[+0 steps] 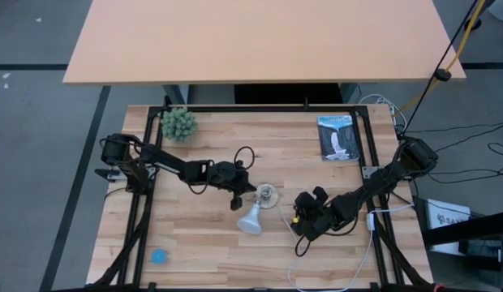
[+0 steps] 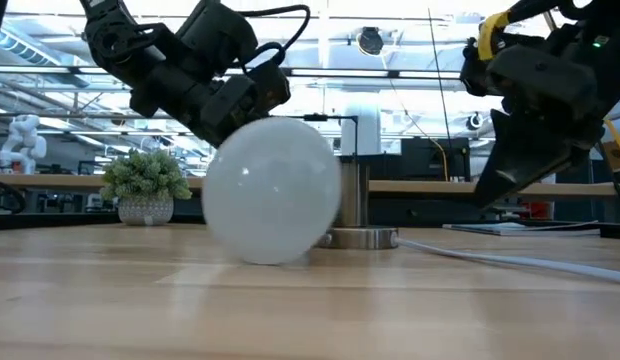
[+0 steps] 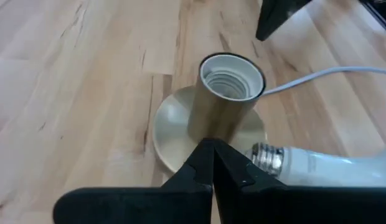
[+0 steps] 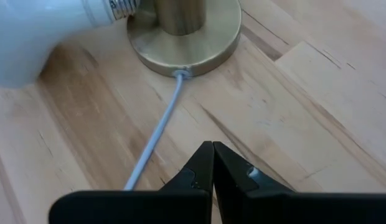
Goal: Screw lightbulb
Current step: Return to Home Position
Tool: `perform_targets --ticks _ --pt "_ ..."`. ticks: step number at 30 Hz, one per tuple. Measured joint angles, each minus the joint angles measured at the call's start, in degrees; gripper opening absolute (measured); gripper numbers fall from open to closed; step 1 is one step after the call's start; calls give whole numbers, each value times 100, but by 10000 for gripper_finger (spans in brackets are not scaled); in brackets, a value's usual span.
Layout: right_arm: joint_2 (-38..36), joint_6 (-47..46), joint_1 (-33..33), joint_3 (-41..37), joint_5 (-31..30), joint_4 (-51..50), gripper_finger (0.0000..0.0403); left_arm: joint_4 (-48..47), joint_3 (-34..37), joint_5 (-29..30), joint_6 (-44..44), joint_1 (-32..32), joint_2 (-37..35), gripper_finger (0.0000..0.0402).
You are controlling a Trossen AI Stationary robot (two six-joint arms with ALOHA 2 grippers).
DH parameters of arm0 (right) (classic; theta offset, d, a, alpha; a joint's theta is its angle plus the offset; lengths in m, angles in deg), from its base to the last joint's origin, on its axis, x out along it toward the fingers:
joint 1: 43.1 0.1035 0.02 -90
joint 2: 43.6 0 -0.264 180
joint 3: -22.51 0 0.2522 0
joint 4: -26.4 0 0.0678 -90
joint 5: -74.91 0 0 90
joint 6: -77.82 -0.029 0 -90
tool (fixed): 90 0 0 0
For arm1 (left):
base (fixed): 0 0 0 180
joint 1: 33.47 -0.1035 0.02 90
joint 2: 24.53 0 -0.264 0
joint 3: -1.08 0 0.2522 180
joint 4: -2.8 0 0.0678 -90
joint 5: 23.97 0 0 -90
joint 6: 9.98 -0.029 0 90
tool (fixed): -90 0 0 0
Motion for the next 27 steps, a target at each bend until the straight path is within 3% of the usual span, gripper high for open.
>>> perform_targets --ticks 7,15,21,25,27 --pt "0 -16 0 0 1 114 0 58 0 16 67 -209 0 0" --pt "0 -16 0 -1 -8 124 0 1037 -7 22 219 -260 -4 0" --pt "0 204 -4 -2 -14 120 0 995 -7 15 383 -308 -2 0" --pt "0 266 -2 -2 -17 112 0 396 -7 -72 502 -492 -333 0" --pt "0 264 -2 -2 -21 99 0 -511 -7 -156 339 -578 -808 0"
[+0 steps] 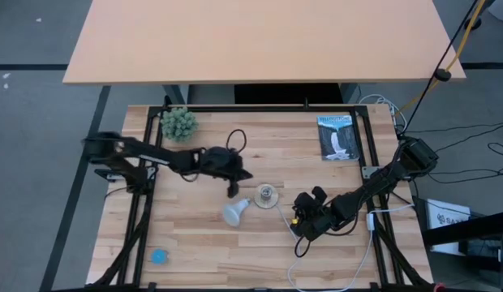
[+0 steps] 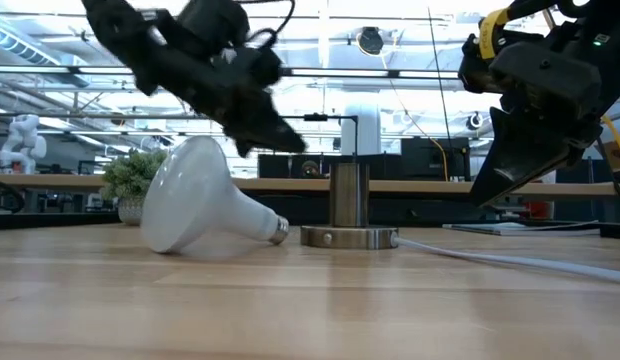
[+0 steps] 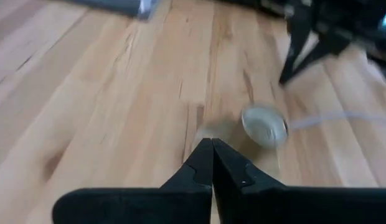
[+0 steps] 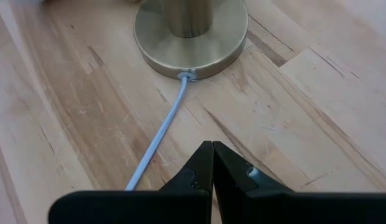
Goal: Screw lightbulb
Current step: Return to Home Position
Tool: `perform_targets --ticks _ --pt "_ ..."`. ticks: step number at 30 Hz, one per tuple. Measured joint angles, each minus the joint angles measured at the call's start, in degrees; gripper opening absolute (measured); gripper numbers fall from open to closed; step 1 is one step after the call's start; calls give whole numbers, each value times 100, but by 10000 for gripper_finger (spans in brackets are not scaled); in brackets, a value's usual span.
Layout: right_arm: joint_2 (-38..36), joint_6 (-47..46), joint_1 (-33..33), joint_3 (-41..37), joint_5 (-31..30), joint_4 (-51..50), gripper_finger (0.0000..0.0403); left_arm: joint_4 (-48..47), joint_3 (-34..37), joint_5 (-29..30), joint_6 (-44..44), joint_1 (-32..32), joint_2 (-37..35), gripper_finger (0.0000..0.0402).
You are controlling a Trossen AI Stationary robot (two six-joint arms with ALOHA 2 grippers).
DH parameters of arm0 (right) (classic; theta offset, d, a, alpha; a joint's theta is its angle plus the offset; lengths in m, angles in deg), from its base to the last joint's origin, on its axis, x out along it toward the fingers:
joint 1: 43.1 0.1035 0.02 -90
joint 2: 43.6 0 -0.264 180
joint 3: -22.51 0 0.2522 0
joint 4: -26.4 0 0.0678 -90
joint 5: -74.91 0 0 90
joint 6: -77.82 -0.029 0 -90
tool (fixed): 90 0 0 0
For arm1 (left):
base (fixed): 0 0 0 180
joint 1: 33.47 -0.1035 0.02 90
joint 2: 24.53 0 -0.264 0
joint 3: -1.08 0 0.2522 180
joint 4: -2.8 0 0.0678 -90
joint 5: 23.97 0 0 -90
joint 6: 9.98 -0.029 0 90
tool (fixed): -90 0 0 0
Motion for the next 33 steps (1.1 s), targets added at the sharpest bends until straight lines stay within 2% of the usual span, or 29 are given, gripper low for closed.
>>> perform_targets --ticks 3,6,12,16,23,28,33 --pt "0 16 0 0 -8 -6 0 -1609 5 37 -282 -68 -861 0" --pt "0 38 -1 0 -29 -8 0 -2459 229 140 -398 -76 -1833 0" --pt "0 149 -4 0 -29 3 0 -2463 1503 138 -449 236 -3924 0" --pt "0 143 -9 0 -257 31 0 -2479 2324 153 -383 666 -4919 0" --pt "0 238 -11 0 -472 165 0 -2329 3264 1000 -138 1148 -5632 0" --pt "0 600 -33 0 -472 173 0 -2101 3774 1041 134 1306 -5709 0" --pt "0 995 -231 0 -422 157 0 -1567 3956 1043 157 1369 -5709 0"
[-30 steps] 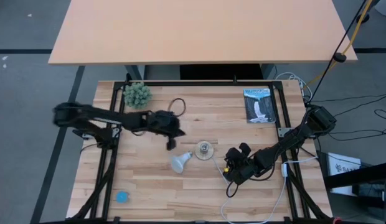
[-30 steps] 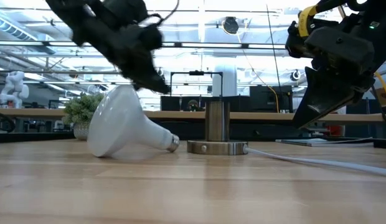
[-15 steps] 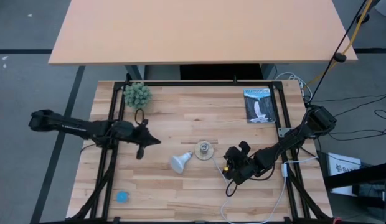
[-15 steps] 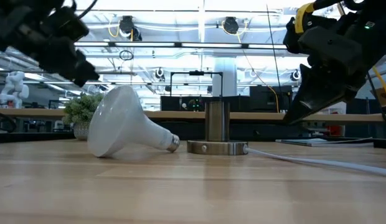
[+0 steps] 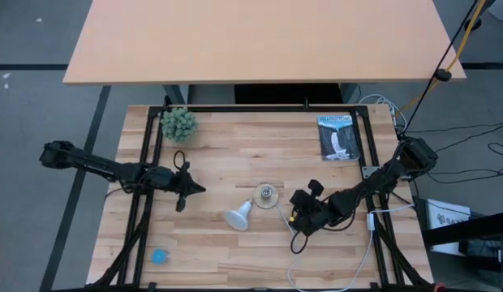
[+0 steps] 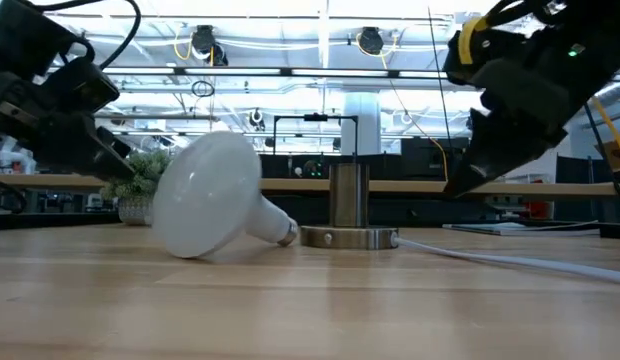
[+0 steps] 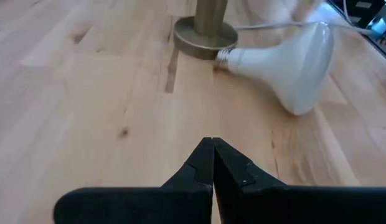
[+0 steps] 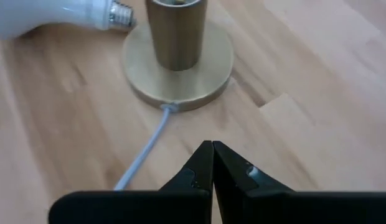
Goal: Screw lightbulb
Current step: Return to Home Position
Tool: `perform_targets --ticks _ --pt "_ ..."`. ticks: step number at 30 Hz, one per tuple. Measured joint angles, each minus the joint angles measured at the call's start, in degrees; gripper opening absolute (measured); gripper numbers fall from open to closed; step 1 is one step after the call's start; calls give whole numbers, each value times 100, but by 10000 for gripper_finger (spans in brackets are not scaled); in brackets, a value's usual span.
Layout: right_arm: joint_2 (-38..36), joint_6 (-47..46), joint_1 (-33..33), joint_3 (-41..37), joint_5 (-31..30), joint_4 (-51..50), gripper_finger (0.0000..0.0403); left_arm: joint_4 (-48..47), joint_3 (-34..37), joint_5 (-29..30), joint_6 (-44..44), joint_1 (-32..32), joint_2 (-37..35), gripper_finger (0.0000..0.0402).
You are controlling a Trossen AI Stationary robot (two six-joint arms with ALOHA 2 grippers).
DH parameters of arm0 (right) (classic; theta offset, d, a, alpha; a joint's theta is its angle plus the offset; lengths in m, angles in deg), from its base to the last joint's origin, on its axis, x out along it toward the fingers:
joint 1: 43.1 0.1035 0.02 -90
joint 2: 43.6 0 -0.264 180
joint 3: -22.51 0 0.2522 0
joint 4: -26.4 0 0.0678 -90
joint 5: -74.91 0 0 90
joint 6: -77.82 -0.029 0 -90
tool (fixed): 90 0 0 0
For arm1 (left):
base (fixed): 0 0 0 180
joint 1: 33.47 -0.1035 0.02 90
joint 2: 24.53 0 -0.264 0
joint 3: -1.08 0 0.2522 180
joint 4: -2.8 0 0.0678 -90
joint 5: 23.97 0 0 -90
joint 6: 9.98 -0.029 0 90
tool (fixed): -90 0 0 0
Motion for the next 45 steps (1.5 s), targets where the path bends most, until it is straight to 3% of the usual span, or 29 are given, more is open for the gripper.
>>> perform_targets --ticks 8,11,17,22,31,38,41,45 --pt "-918 1156 -554 -683 141 322 0 -20 0 2 13 0 0 0" --pt "-1609 1995 -848 -1408 614 1507 0 -2 0 -45 45 0 0 0" --pt "-2590 3214 -1779 -3108 2428 4622 0 56 0 -140 9 0 0 0" --pt "-2990 3878 -2149 -3863 2991 5945 0 57 0 -143 2 0 0 0" --pt "-3756 4368 -2223 -4671 3169 6464 0 61 0 -151 0 0 0 0" --pt "-4553 4419 -2219 -4660 3895 6471 0 29 0 -153 0 0 6 0" --pt "-5164 4413 -2221 -4657 3897 6213 0 27 0 -153 0 0 7 0" --pt "-6208 4371 -2221 -4656 3884 5111 0 23 0 -153 0 0 9 0"
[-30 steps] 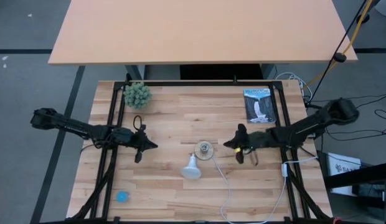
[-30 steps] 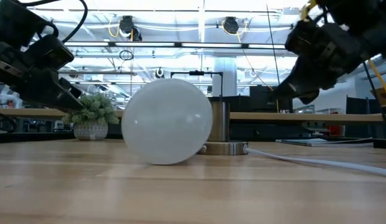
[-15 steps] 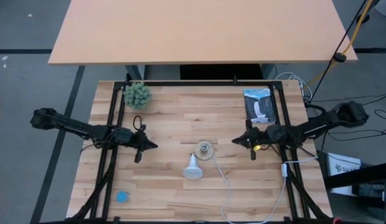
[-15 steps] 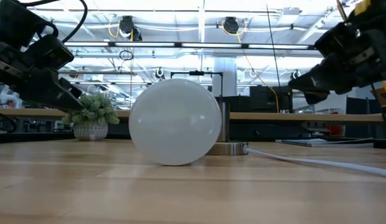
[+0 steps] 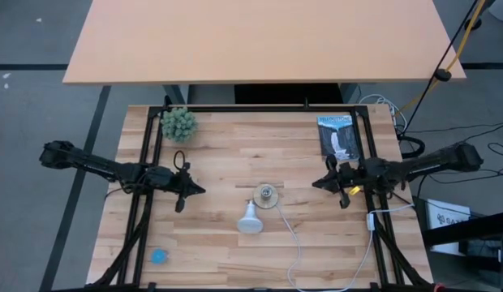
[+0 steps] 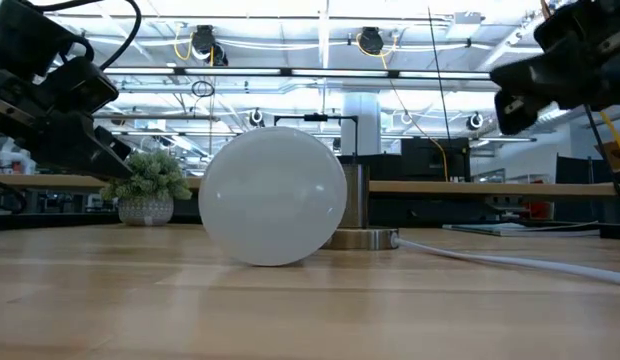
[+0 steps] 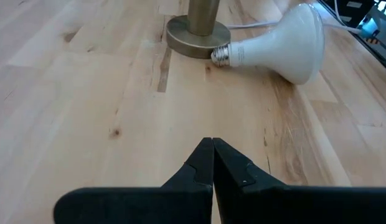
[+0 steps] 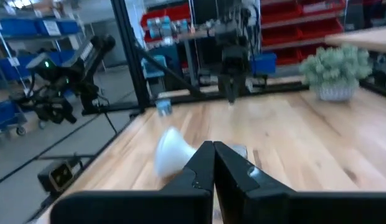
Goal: Screw lightbulb
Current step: Return to Home Position
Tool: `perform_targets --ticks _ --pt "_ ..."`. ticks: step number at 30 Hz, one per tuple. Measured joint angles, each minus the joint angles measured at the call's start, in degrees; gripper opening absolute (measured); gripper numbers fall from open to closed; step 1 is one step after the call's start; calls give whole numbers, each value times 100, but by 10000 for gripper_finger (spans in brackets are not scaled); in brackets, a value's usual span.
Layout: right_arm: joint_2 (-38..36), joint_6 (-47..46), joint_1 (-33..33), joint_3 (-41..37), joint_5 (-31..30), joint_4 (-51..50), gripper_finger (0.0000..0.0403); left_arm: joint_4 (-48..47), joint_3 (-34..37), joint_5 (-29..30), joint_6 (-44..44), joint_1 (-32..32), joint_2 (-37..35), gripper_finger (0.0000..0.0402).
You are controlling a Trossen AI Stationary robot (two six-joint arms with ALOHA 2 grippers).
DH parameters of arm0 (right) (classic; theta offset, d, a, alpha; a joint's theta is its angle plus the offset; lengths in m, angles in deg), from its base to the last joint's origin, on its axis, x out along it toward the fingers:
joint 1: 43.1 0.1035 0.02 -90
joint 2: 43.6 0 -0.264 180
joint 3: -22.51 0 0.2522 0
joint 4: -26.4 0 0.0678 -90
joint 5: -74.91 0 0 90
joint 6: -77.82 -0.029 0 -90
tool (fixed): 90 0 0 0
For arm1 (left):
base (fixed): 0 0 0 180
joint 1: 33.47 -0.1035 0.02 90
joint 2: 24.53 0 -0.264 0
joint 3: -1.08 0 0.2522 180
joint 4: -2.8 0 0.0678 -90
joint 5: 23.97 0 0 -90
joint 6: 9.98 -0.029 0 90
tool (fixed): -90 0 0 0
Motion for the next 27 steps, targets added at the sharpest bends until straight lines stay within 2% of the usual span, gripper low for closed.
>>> perform_targets --ticks 6,11,13,27 --pt "-1567 -122 -4 -3 -102 -1902 0 -1 0 0 0 0 0 0" --pt "-2351 -113 -4 4 -1023 -2893 0 -4 0 0 0 0 0 0" --pt "-2392 -43 -4 13 -1266 -2881 0 -8 0 -2 0 0 0 0" --pt "-2390 32 -2 22 -1229 -2929 0 -8 0 -2 0 0 0 0"
